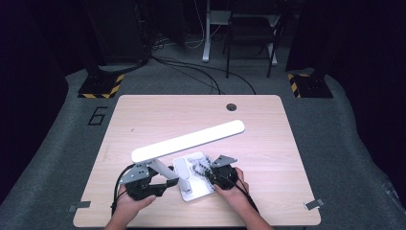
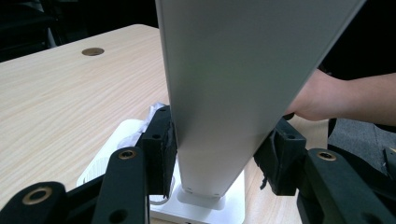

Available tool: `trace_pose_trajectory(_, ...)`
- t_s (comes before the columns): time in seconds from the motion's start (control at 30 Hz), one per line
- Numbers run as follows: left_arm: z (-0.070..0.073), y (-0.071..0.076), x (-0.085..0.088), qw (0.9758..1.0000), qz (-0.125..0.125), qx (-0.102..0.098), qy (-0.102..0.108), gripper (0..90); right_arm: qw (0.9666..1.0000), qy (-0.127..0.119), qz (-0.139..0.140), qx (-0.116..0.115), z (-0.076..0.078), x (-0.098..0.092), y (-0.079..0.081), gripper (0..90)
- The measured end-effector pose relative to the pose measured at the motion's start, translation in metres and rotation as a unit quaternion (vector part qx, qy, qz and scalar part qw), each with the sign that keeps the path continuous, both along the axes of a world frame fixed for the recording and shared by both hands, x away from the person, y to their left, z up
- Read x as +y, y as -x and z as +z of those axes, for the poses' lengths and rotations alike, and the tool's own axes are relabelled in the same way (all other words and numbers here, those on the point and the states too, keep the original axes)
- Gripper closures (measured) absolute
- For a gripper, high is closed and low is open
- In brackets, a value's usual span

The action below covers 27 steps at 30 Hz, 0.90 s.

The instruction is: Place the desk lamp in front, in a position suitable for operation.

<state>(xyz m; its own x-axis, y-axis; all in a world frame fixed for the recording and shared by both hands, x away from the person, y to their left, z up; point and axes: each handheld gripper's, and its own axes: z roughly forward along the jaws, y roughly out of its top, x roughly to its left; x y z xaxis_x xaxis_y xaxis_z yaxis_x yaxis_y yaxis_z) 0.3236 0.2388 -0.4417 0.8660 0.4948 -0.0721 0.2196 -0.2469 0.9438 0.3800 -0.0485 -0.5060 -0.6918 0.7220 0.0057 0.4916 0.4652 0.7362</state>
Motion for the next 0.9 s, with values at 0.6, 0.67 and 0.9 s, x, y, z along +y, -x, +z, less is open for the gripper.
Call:
trace_pose_trajectory(0.6,0.000,0.000,0.000,1.0000,0.001,0.002,-0.002,52.5,0.9998,0.007,-0.016,0.001,0.002,0.018,-0.037,73.5)
trace_pose_trajectory(0.67,0.000,0.000,0.000,1.0000,0.001,0.002,-0.002,52.5,0.9997,0.005,-0.022,0.008,0.002,0.019,-0.037,73.5)
trace_pose_trajectory(0.9,0.000,0.000,0.000,1.0000,0.001,0.002,-0.001,52.4,0.9994,-0.004,-0.032,0.009,0.001,0.022,-0.046,73.4)
